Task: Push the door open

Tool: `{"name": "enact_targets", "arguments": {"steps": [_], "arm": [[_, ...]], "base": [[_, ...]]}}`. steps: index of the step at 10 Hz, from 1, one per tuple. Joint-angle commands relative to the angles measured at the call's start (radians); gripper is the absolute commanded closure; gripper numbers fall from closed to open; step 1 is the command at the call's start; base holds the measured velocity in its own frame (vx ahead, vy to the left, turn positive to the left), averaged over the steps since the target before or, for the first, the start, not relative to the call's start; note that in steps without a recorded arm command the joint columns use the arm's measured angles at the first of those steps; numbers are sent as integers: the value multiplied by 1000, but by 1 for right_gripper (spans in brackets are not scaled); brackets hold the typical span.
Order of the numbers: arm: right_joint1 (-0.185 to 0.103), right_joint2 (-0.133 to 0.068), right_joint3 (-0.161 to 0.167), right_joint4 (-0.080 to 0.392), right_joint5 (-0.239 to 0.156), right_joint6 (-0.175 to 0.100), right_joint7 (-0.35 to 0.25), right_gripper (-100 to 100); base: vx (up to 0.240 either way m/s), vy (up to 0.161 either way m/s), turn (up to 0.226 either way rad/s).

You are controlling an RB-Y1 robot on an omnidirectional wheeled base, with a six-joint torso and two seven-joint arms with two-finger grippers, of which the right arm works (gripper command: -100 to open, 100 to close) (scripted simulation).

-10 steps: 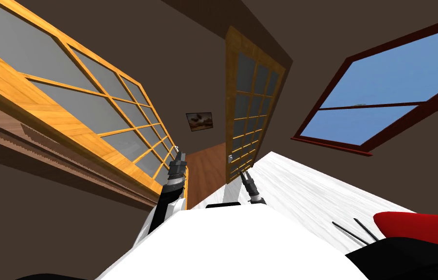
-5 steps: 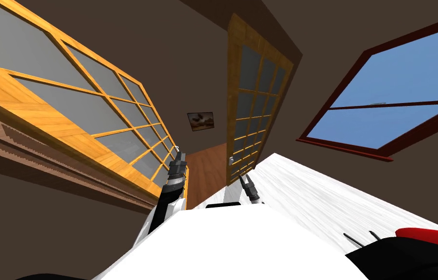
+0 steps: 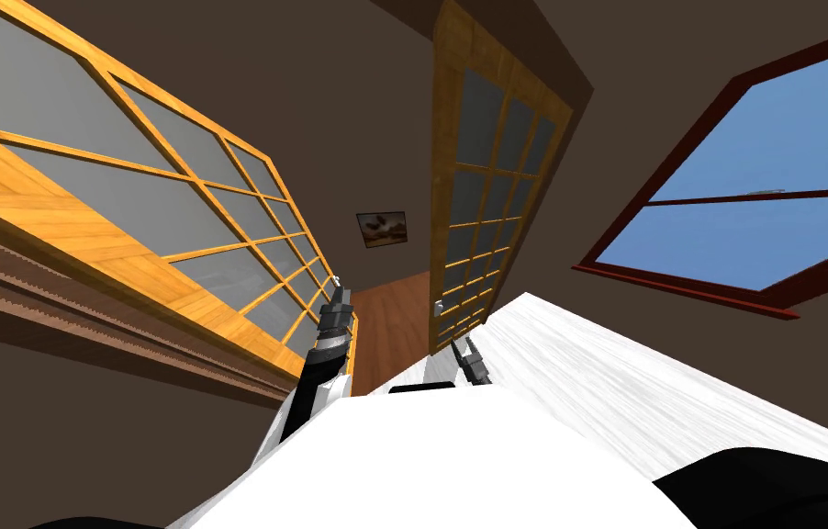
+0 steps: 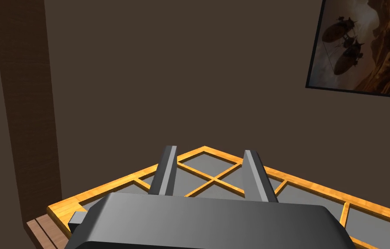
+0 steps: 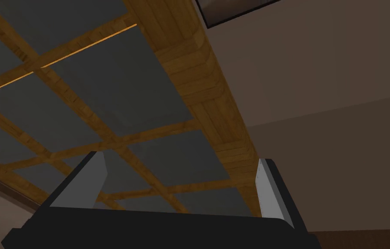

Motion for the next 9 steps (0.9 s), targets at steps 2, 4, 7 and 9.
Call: {"name": "enact_targets", "arguments": {"steps": [2,4,7,9], "arm": [[2,-8,11,44,3,-16,71,-100],[7,-14,21,82,6,-33,128,-100],[13,-23,36,135,10,-56,211,-100],[17,-29,45,167,12,-70,261,-100]], "base": [[68,-43,65],[85,-49,78],[85,-47,70],[88,-41,66]]}}
